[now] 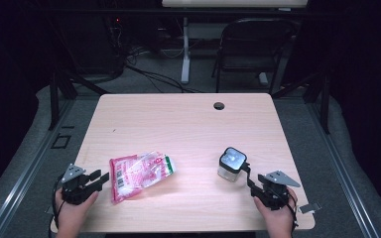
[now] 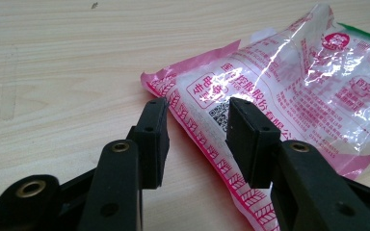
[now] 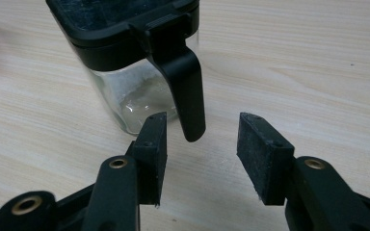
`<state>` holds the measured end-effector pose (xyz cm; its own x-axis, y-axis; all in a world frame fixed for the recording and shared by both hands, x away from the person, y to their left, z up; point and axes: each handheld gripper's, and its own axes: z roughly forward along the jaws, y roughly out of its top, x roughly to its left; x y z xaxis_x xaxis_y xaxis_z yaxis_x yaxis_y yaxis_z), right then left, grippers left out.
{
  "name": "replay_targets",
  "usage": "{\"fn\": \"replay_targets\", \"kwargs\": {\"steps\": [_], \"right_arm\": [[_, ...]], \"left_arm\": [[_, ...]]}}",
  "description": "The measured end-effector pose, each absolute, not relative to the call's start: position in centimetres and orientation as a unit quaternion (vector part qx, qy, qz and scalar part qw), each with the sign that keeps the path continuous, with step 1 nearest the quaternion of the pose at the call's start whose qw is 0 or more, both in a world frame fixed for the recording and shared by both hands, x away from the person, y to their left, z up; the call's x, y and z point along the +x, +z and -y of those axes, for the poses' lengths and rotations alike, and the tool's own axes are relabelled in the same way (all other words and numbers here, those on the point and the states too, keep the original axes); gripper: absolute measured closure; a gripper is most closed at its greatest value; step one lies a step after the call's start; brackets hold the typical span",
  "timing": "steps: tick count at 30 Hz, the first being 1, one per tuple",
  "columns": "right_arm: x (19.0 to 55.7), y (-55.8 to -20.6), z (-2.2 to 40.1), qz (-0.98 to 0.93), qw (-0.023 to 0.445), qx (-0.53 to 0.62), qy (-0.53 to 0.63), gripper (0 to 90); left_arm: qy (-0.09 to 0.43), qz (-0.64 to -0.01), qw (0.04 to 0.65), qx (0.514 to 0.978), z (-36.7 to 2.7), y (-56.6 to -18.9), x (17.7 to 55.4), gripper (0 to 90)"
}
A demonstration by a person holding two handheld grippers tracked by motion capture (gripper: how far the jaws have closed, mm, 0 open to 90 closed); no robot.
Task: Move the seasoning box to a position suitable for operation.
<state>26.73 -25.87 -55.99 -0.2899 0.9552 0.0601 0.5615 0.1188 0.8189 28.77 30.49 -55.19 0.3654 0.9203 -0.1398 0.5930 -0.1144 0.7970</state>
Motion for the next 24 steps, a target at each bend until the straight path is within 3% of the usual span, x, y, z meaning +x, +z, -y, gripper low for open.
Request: {"fn": "replay_targets", "kwargs": {"steps": [13,18,24], "right_arm": [[26.3,-55.6,24.8,-0.706,0.258,0.530,0.392,58.5],[26.3,-55.6,24.3,-0.715,0.224,0.527,0.402,61.3],[26.7,-55.6,24.1,-0.720,0.222,0.539,0.378,61.5]], "left_arm": [[0.218,-0.537,0.402,0.709,-30.4,-55.2,28.5,59.1],[0.217,-0.537,0.388,0.716,-30.5,-55.2,28.4,58.9],[0.218,-0.532,0.389,0.719,-30.4,-55.0,28.3,58.7]]}}
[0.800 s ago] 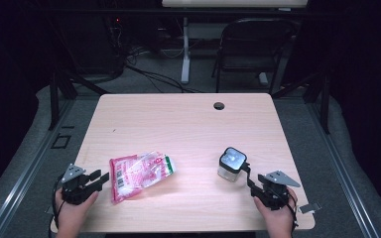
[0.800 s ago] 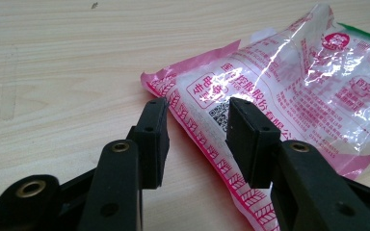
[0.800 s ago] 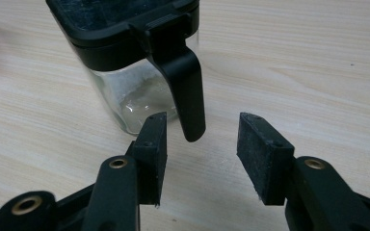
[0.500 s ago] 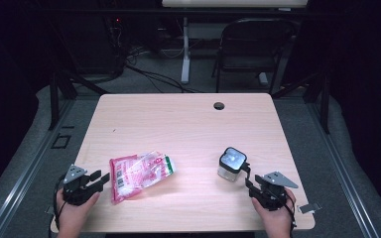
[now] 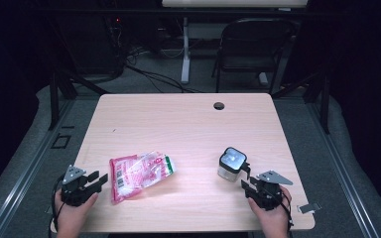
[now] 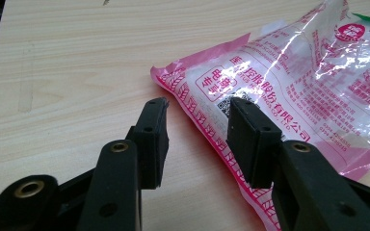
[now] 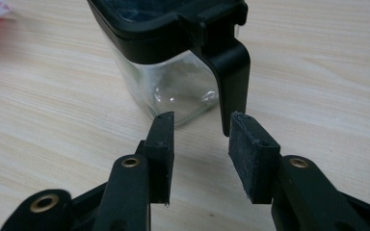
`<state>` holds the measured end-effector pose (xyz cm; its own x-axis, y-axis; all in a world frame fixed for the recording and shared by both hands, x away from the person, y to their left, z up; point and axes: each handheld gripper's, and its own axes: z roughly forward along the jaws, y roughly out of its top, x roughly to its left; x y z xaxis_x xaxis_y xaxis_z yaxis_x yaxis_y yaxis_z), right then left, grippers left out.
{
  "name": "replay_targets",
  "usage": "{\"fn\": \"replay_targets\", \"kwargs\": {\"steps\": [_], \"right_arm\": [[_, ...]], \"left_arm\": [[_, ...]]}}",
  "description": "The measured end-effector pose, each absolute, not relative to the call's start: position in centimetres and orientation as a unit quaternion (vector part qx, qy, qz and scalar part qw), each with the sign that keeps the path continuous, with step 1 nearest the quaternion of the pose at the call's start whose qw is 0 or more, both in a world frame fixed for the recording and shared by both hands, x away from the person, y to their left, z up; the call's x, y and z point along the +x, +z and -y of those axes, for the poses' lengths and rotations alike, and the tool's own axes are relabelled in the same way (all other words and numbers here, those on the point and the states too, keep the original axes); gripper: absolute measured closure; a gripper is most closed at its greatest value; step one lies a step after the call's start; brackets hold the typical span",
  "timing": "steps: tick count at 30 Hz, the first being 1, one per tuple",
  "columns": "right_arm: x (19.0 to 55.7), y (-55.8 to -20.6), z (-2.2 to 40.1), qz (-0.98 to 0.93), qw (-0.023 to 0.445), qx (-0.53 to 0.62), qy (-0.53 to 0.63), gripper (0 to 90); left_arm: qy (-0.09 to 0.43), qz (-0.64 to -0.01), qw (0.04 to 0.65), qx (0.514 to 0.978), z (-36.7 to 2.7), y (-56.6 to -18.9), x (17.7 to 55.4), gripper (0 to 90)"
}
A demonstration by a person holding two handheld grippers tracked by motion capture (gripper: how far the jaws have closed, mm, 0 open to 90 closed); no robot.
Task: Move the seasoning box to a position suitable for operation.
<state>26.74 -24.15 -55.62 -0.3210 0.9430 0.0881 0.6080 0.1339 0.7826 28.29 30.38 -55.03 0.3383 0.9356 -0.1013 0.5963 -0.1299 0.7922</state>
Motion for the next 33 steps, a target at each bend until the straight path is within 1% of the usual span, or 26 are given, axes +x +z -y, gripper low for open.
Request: {"fn": "replay_targets", "kwargs": {"steps": [6,13,16,21,22,27,28,33], "right_arm": [[27.6,-55.4,23.6,-0.720,0.200,0.561,0.355,61.2],[28.5,-54.7,23.0,-0.717,0.229,0.577,0.315,63.0],[29.5,-54.2,23.0,-0.713,0.226,0.586,0.312,63.0],[30.8,-54.4,22.7,-0.713,0.231,0.593,0.294,62.8],[31.3,-54.3,22.5,-0.712,0.232,0.599,0.284,64.9],[31.7,-54.6,22.0,-0.716,0.240,0.601,0.262,68.8],[31.8,-54.8,21.8,-0.718,0.239,0.600,0.261,72.2],[31.9,-54.9,21.9,-0.717,0.239,0.600,0.263,74.8]], "left_arm": [[0.219,-0.531,0.373,0.729,-30.2,-54.9,27.6,60.2],[0.214,-0.532,0.382,0.725,-30.6,-54.5,27.0,62.0],[0.214,-0.529,0.388,0.724,-30.7,-54.5,26.9,62.8],[0.208,-0.529,0.389,0.725,-30.7,-54.5,27.1,63.8],[0.207,-0.529,0.389,0.726,-30.7,-54.5,27.1,64.2],[0.209,-0.529,0.391,0.724,-30.6,-54.3,27.0,64.1],[0.208,-0.527,0.391,0.725,-30.5,-54.3,27.1,64.1],[0.204,-0.524,0.389,0.730,-30.2,-54.5,27.3,64.1]]}}
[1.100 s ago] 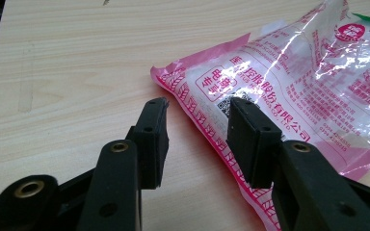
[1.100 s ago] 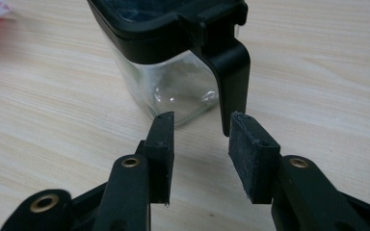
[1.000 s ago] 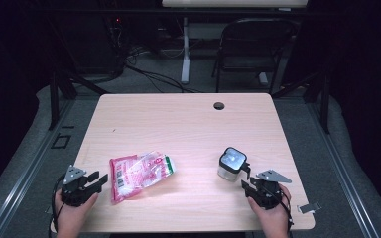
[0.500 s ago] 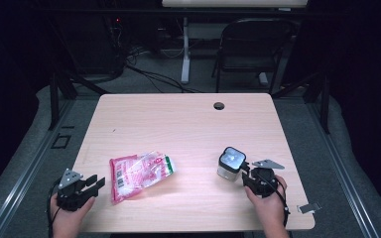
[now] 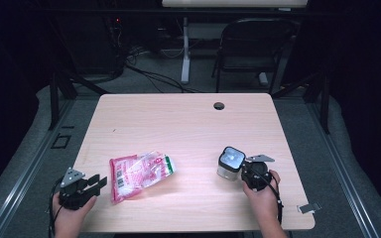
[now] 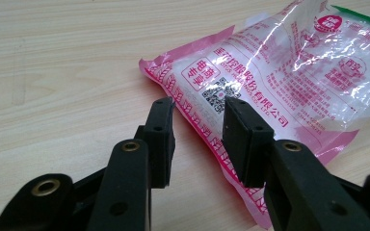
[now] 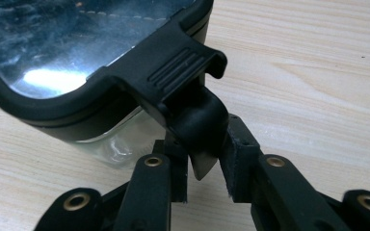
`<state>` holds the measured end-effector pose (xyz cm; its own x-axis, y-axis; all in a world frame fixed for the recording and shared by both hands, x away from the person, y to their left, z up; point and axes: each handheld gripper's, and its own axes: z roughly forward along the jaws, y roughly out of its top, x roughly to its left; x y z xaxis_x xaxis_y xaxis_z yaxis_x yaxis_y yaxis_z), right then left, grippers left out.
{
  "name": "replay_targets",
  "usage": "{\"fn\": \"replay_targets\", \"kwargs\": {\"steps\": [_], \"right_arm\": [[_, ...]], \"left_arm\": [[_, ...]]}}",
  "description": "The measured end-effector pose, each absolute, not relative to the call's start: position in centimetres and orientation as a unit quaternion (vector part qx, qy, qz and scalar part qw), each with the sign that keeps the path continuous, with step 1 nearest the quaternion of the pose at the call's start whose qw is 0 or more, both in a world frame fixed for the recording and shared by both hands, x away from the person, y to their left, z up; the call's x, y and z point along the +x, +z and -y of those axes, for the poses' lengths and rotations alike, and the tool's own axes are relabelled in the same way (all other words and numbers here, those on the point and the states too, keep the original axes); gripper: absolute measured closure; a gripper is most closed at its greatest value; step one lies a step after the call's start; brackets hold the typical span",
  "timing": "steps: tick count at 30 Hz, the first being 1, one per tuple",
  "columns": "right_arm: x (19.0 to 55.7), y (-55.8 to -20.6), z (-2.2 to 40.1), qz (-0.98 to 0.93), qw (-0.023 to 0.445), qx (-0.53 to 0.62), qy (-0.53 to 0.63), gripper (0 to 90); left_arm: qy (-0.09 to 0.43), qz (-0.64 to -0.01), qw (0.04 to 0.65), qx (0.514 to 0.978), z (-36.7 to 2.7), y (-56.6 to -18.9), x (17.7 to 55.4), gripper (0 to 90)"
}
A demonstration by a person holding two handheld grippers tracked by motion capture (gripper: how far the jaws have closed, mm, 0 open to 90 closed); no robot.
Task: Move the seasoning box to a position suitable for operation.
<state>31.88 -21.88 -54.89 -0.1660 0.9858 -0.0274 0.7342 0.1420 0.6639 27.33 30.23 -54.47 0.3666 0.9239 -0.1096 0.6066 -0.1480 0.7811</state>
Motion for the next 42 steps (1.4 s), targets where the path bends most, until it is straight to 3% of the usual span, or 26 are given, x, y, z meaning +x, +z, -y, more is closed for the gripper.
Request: {"fn": "replay_targets", "kwargs": {"steps": [17,23,42], "right_arm": [[33.5,-54.7,24.0,-0.698,0.218,0.625,0.274,76.6],[33.5,-54.9,24.2,-0.697,0.245,0.617,0.271,79.3],[32.8,-54.7,25.2,-0.684,0.270,0.614,0.288,82.3]], "left_arm": [[0.197,-0.519,0.380,0.740,-29.7,-54.8,28.2,62.9],[0.198,-0.510,0.378,0.747,-29.5,-54.9,28.5,62.9],[0.201,-0.492,0.376,0.759,-28.7,-54.7,29.0,62.6]]}}
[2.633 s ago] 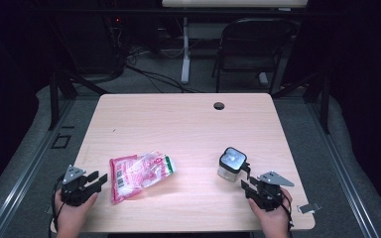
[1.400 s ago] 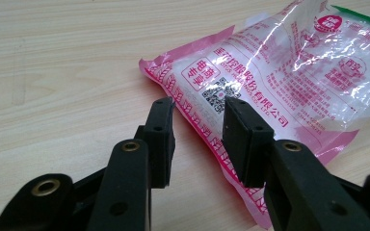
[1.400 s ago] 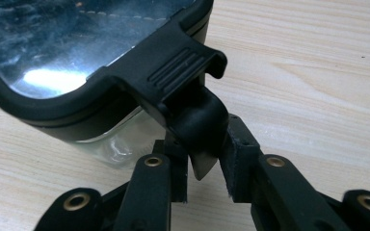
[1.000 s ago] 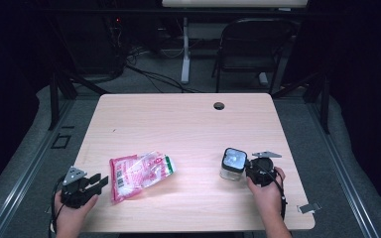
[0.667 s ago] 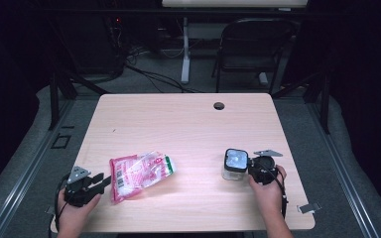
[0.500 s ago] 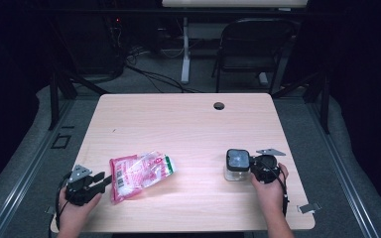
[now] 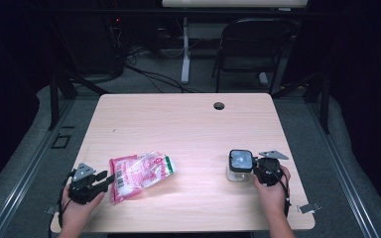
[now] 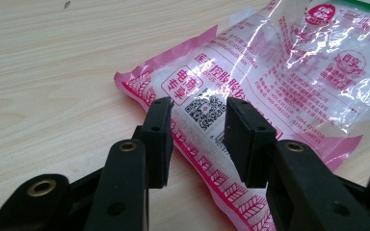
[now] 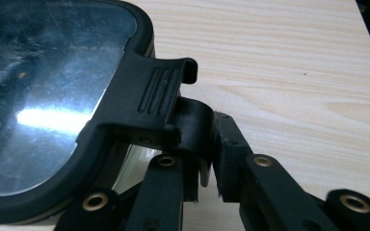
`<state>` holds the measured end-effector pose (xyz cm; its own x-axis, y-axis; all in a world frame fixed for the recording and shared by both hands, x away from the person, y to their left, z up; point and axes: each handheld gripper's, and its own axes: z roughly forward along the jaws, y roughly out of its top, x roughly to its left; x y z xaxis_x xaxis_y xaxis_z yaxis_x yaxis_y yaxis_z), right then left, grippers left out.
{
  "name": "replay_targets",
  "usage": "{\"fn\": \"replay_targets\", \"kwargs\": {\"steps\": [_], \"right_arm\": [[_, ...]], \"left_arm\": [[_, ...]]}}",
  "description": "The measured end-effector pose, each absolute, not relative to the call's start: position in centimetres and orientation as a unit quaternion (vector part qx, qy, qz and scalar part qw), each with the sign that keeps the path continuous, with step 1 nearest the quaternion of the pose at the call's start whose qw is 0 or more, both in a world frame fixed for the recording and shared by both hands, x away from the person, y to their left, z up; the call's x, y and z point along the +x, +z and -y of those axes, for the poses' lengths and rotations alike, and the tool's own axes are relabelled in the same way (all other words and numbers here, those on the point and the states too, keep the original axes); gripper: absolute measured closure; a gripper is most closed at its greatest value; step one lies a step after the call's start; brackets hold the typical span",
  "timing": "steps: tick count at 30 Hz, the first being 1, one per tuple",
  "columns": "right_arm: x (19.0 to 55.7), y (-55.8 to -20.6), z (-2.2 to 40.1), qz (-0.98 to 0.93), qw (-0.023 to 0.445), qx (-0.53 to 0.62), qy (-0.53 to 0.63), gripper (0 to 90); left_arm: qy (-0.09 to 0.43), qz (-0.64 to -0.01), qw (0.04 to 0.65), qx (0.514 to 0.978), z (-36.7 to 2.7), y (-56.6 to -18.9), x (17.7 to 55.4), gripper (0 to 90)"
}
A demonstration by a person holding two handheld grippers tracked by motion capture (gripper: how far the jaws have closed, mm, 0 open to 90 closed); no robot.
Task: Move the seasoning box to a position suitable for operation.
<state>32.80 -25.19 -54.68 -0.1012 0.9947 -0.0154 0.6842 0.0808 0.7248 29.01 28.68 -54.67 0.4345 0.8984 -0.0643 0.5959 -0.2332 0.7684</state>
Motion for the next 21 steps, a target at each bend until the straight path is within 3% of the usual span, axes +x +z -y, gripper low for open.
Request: {"fn": "replay_targets", "kwargs": {"steps": [12,21], "right_arm": [[30.9,-53.3,20.3,-0.723,0.262,0.554,0.319,82.2],[29.9,-53.5,15.8,-0.767,0.222,0.490,0.349,82.1]], "left_arm": [[0.192,-0.486,0.385,0.760,-28.1,-54.4,28.7,62.5],[0.188,-0.474,0.386,0.769,-27.3,-54.6,28.7,62.5]]}}
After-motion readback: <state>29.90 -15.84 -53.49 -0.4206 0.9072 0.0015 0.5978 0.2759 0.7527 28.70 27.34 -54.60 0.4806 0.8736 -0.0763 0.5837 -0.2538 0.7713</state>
